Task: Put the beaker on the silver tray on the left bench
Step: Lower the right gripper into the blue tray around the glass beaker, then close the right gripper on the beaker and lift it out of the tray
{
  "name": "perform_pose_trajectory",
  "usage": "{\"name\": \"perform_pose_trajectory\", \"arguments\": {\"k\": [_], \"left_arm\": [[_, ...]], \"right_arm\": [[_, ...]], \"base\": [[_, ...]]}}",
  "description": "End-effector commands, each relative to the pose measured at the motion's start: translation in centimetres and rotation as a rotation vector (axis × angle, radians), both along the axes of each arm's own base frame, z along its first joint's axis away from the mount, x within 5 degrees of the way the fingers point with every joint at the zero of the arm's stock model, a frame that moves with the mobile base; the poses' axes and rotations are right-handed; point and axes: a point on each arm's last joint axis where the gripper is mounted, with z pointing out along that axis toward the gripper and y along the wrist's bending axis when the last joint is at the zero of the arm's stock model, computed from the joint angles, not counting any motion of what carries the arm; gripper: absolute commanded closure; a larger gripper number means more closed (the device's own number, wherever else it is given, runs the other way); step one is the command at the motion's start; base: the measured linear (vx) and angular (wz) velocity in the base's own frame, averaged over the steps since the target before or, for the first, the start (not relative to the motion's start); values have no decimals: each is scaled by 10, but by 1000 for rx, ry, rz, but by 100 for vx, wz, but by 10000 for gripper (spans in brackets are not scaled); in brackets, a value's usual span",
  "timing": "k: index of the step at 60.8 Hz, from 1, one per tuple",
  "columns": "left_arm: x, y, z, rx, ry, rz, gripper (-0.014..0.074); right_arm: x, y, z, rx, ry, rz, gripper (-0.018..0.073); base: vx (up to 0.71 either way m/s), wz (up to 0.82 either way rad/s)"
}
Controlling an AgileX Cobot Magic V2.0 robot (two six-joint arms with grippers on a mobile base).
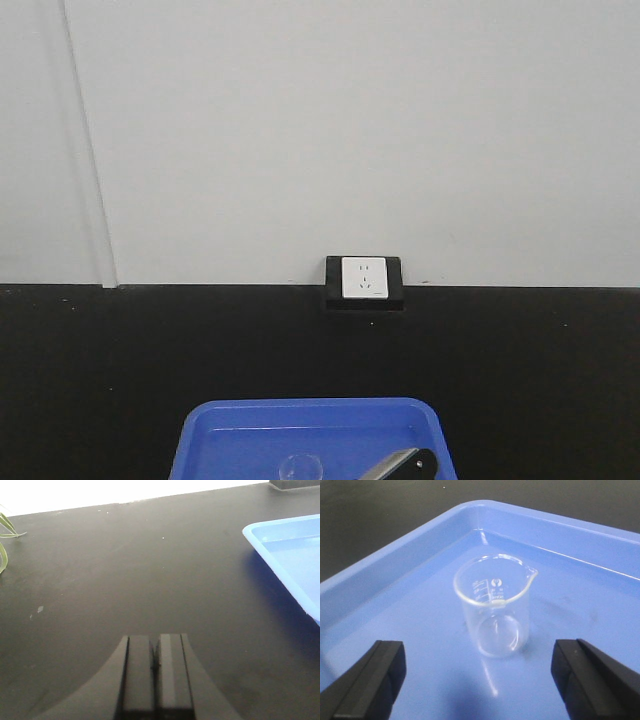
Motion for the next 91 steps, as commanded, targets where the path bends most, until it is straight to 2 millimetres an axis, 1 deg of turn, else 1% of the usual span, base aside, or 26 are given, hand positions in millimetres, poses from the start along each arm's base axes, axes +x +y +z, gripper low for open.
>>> {"name": "perform_pose_trajectory", "arguments": {"k": [1,15,22,26,32,35,36,37,38,40,41,47,52,57,60,64,68,73,78,91], "left_arm": [[2,-1,0,-5,-63,-10,595],[2,-1,0,-5,-63,-10,595],[2,-1,0,-5,-63,-10,595],[2,-1,0,-5,-63,-10,595],[2,-1,0,-5,-63,-10,595],[2,-1,0,-5,-63,-10,595],[2,-1,0,-5,-63,-10,595],[2,-1,0,-5,-63,-10,595],[2,-1,0,-5,-63,-10,595],[2,-1,0,-5,-63,-10,595],[2,-1,0,-5,-63,-10,595],[2,-1,0,-5,-63,-10,595],[2,-1,0,-5,-63,-10,595],[2,-1,0,-5,-63,-10,595],[2,-1,0,-5,-63,-10,595],[2,-1,0,-5,-63,-10,595],[2,-1,0,-5,-63,-10,595],[2,-1,0,-5,-63,-10,595],[2,-1,0,-5,-63,-10,595],[2,-1,0,-5,-63,-10,595]], "right_arm": [[18,12,17,100,-114,7,-62],[50,31,3,120,-127,9,-42],[59,36,-4,141,-111,0,17],[62,38,-4,158,-107,-5,93],[62,38,-2,167,-113,-6,265],[61,38,-2,165,-113,-2,378],[61,38,-1,163,-116,6,428],[60,38,0,161,-117,12,445],[59,39,1,156,-117,22,495],[57,39,4,154,-121,40,559],[56,39,6,154,-122,47,577],[47,36,20,165,-121,70,575],[35,26,32,154,-100,41,574],[24,11,51,126,-80,-31,575],[17,0,60,108,-65,-72,573],[7,-17,77,81,-53,-128,573],[-8,-35,97,50,-53,-175,573],[-25,-53,115,13,-50,-220,573],[-47,-72,136,-29,-63,-266,573],[-100,-105,170,-76,-120,-337,573]], "base": [[0,0],[0,0],[0,0],[0,0],[0,0],[0,-1],[0,-1],[0,0],[0,0],[0,0],[0,0],[0,0],[0,0],[0,0],[0,0],[0,0],[0,0],[0,0],[0,0],[0,0]]}}
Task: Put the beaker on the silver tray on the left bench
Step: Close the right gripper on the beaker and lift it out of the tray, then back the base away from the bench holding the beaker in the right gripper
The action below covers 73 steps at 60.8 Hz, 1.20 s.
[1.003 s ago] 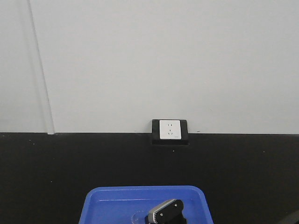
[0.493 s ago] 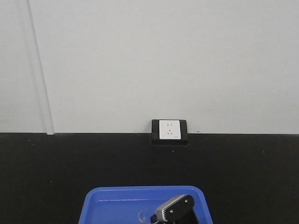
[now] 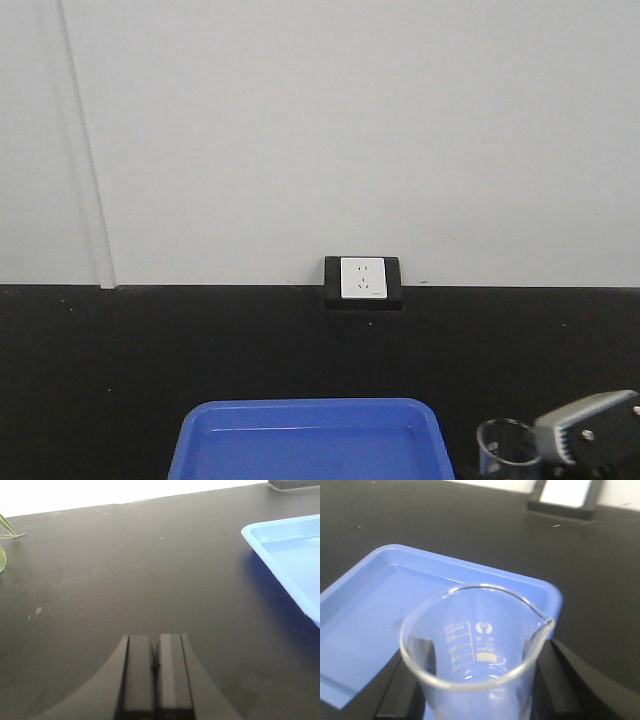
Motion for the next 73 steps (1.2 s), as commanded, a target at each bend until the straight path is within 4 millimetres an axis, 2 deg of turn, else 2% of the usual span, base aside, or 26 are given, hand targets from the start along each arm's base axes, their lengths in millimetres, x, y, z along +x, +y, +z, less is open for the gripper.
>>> {"name": "perform_pose_trajectory", "arguments": {"k": [1,14,27,37,73], "left_arm": [[2,-1,0,-5,-63,-10,595],[2,-1,0,-5,-63,-10,595],[2,-1,0,-5,-63,-10,595],[2,-1,0,-5,-63,-10,595],[2,-1,0,-5,-63,-10,595]], "right_arm": [[-20,-12,28,20,-107,-19,573],[-56,-36,40,-19,-171,-66,573],[-76,-46,52,18,-250,-84,573],[-82,-48,55,33,-277,-86,573],[-82,-48,55,31,-274,-87,573]], "base": [[0,0],[0,0],[0,0],[0,0],[0,0]]}}
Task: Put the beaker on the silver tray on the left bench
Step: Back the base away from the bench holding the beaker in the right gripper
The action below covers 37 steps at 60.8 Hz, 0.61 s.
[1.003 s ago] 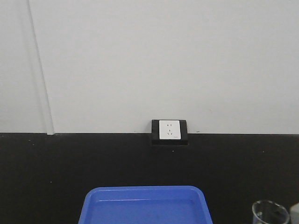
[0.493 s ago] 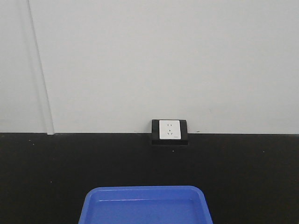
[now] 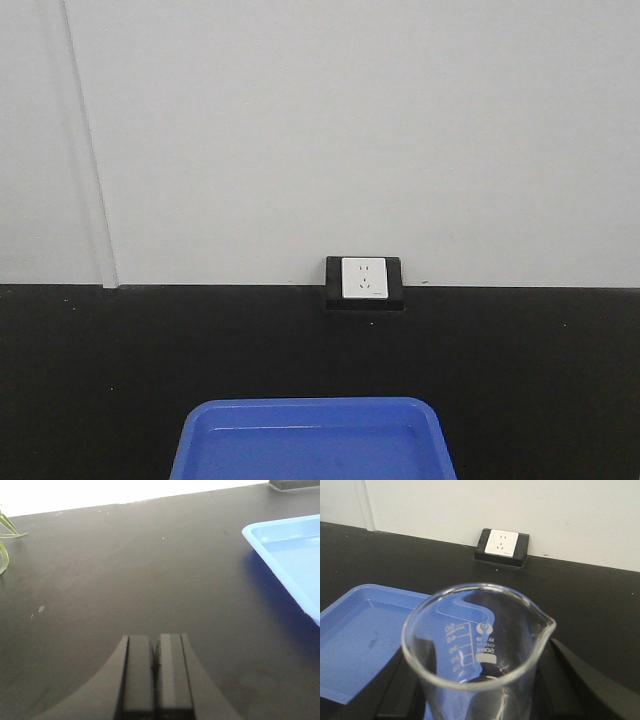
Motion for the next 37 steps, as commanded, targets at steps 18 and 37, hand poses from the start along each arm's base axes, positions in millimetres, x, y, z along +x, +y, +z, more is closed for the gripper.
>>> {"name": "perform_pose_trajectory", "arguments": {"k": [18,37], "left_arm": [[2,-1,0,-5,-63,-10,595],[2,-1,0,-5,-63,-10,595]], "right_arm": [[1,2,16,12,-97,22,573],[1,2,16,13,-98,22,573]], "base": [[-6,-5],[-17,-4]]}}
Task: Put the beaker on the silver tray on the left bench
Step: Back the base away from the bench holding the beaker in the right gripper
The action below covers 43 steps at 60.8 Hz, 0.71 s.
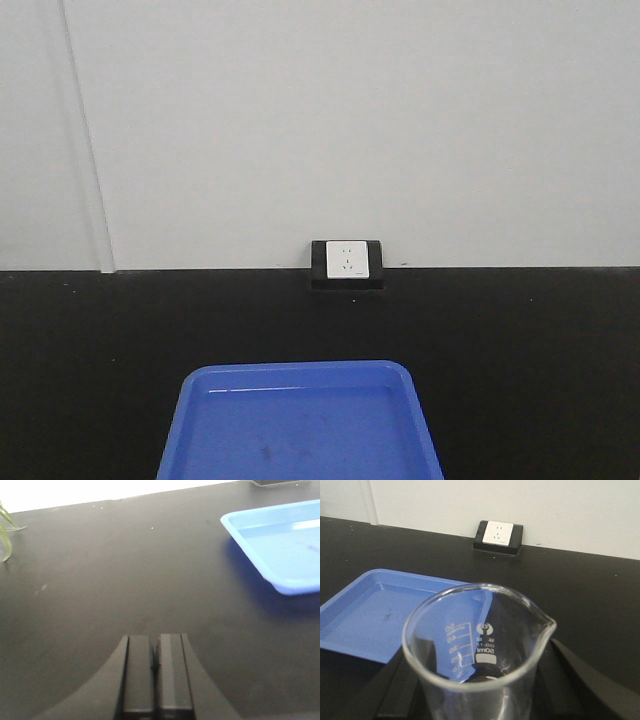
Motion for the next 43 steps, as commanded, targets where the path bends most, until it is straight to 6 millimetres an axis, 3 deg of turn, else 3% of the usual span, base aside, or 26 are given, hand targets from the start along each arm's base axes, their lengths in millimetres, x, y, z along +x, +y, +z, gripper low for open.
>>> {"name": "perform_pose_trajectory", "arguments": {"k": [1,43], "left_arm": [[2,-1,0,-5,-63,-10,595],[2,-1,0,-5,-63,-10,595]], "right_arm": [[1,2,16,13,-98,22,573],[1,2,16,14,-99,23,573]], "base": [[-20,1],[-20,-4]]}}
